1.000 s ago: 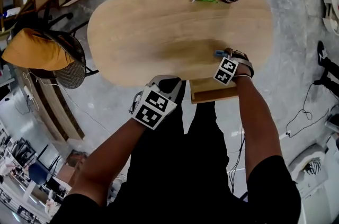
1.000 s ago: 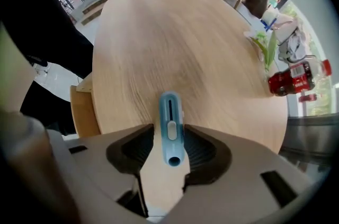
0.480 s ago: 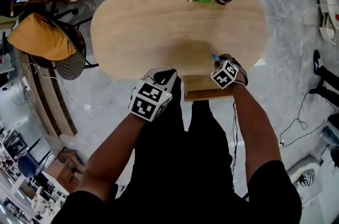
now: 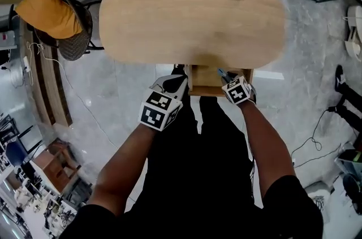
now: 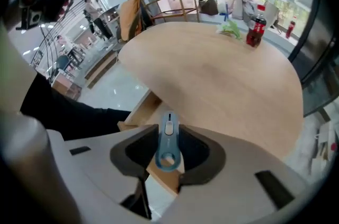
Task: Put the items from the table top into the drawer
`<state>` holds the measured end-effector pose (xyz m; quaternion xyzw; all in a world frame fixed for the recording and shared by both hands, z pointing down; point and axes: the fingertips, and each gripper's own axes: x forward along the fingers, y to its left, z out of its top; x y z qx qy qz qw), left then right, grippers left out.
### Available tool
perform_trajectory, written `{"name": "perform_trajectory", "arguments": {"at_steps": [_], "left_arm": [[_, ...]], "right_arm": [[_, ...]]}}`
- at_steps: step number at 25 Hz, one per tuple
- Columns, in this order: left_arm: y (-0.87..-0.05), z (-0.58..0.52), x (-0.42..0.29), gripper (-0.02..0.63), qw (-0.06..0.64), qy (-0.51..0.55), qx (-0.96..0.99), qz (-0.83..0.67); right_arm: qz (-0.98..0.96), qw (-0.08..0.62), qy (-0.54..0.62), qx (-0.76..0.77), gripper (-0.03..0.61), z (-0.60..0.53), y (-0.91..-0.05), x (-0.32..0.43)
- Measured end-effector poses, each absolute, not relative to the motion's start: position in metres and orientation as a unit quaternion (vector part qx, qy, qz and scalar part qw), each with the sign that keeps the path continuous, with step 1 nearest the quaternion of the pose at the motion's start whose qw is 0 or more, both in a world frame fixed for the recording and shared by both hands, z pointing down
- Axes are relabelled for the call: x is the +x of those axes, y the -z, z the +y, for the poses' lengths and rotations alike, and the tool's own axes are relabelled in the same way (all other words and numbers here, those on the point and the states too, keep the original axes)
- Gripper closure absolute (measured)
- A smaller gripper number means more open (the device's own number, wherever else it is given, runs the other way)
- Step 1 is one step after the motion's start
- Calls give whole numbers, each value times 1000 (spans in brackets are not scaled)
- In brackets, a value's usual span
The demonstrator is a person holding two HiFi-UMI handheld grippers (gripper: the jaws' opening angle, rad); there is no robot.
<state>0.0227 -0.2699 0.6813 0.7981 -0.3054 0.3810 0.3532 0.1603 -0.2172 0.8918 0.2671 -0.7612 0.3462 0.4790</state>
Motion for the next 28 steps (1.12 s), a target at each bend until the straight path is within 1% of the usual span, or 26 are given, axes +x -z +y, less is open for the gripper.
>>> {"name": "perform_trajectory", "arguments": {"at_steps": [6, 11, 17, 22, 23, 26, 28], "left_arm": [[-675, -240, 25, 612, 362, -373, 789, -328], [-682, -210, 12, 612, 378, -385, 774, -333], [-698, -187, -2, 612, 408, -379, 759, -337], [-715, -172, -14, 612, 412, -376, 759, -337], [-716, -169, -17, 612, 411, -375, 760, -338], [-712, -156, -28, 612, 406, -371, 763, -340], [-705, -149, -33, 612, 402, -368, 766, -341]], "right_arm": [[-770, 524, -312, 191, 465, -166, -942, 140], [-762, 541, -302, 188, 465, -166, -985, 133], [-770, 554, -256, 187, 462, -180, -1015, 123], [-752, 590, -236, 174, 457, -178, -1049, 123], [-747, 595, -237, 178, 457, -179, -1052, 126], [-734, 606, -243, 187, 423, -174, -1047, 131], [-729, 609, -241, 197, 419, -171, -1032, 136]]}}
